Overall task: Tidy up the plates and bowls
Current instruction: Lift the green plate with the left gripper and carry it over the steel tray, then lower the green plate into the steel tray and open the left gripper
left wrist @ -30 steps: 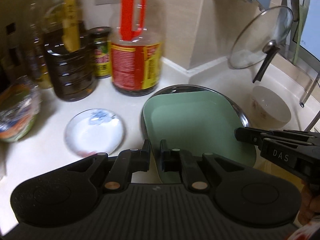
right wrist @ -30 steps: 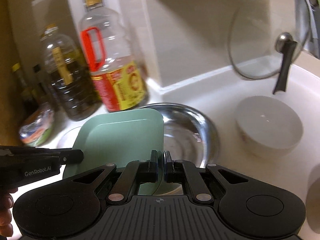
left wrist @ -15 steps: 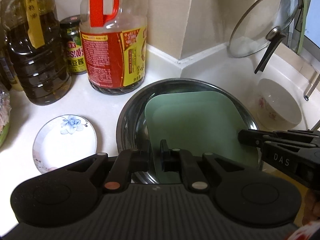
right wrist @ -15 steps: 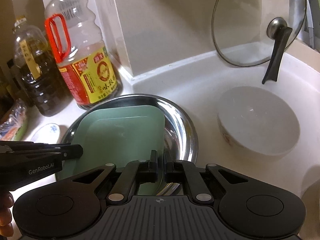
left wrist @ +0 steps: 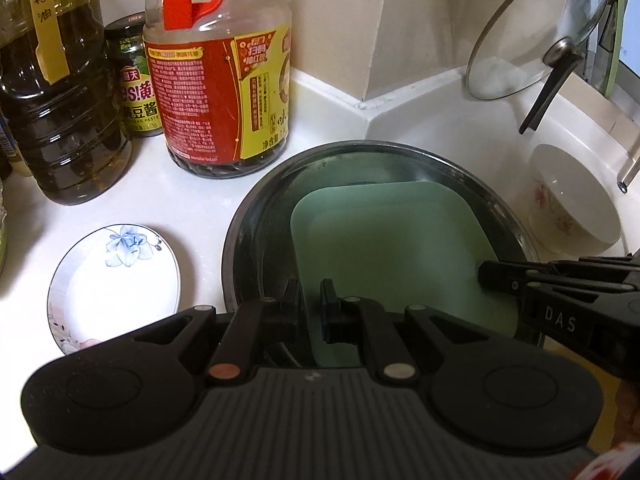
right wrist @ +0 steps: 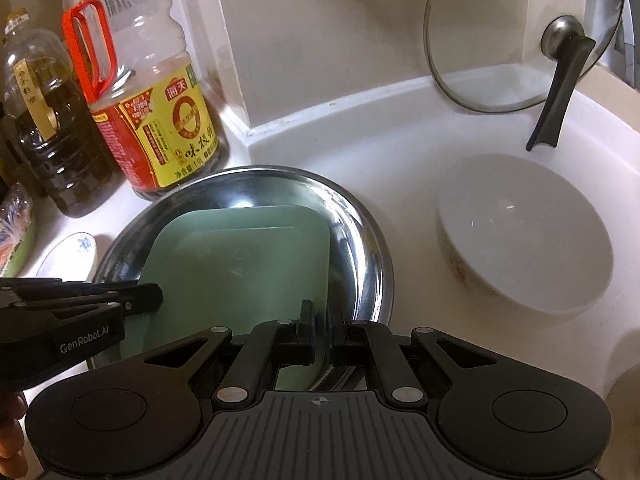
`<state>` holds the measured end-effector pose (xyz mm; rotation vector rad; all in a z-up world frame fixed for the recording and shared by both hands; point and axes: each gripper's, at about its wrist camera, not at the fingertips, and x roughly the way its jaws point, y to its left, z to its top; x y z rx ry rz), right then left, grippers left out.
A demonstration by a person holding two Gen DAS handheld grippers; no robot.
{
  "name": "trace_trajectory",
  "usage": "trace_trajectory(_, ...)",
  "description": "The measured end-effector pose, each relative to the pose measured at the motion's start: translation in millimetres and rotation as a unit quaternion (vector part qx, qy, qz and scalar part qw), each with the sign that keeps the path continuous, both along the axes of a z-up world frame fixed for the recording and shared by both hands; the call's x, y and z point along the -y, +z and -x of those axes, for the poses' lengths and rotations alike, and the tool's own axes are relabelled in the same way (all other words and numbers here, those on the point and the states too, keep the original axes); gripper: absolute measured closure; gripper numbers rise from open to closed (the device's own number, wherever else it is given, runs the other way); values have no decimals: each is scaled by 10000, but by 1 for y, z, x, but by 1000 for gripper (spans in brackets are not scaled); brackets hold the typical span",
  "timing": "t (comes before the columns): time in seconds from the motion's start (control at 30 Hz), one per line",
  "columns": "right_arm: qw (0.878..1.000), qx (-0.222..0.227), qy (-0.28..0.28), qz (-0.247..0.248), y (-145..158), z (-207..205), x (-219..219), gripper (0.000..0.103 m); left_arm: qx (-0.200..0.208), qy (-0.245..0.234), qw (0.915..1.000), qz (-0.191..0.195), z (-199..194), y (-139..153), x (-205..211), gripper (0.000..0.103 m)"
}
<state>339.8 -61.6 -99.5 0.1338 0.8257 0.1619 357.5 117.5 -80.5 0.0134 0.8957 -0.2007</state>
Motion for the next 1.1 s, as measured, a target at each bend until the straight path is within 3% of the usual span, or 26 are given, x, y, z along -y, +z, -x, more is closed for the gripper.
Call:
trace_trajectory(0.3, 10000, 6, -27, 16, -2, -2, -2, 97, 56, 10, 9999, -84, -1, -3, 1, 92)
trace_trajectory(0.47, 9994, 237, -65, -261, 8, 6, 6, 96, 194, -28, 9998, 23, 6, 8, -1, 86)
trace_trajectory(0.57, 9985, 375, -38, -387, 17, 13, 8, 84, 306, -45, 9995, 69, 14, 19, -2, 85)
trace_trajectory(0.63, 9976, 482, -12, -500, 23, 20, 10, 56, 360, -48, 9993, 79, 21, 27, -4, 84)
trace_trajectory(0.67, 9970, 532, 1, -554, 26, 24, 11, 52, 381, -46, 9992, 79, 25, 30, -5, 84)
trace_trajectory(1.1, 9926, 660, 480, -902, 49, 87, 9, 49, 380, 291, 9988, -90, 98, 63, -36, 81)
